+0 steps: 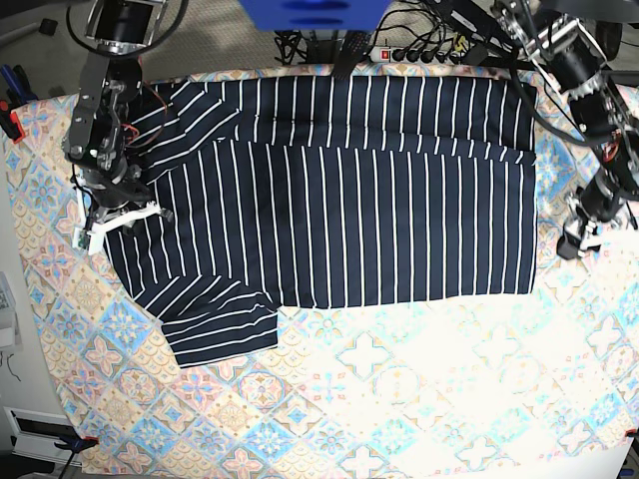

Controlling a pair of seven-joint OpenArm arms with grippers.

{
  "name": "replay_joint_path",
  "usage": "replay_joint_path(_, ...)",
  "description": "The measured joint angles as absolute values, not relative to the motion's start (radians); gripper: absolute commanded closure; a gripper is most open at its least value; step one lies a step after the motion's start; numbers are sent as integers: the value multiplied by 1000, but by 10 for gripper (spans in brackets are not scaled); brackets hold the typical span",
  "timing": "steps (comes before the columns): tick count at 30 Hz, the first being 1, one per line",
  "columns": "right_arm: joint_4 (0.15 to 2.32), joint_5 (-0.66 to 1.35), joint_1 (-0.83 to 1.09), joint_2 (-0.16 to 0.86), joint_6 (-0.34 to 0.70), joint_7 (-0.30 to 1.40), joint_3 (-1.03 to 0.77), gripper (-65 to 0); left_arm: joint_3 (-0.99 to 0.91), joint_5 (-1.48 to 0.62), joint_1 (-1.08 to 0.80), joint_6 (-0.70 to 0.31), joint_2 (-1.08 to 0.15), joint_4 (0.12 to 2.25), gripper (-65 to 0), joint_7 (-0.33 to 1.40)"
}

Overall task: Fold the T-shirt properly
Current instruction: 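Release and move both grippers down the shirt's side edges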

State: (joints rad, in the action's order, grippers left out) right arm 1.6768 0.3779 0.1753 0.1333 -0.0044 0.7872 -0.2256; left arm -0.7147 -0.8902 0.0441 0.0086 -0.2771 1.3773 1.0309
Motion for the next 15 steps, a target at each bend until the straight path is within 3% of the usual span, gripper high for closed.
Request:
replay_joint_path(8,1655,373,158,134,-5,786,-218,-60,-715,-646,235,11,-277,1186,-215,1014)
replay_joint_path(15,1655,374,159,133,-4,787,-216,-60,-546,-558,271,4,-271,1095,-215,846)
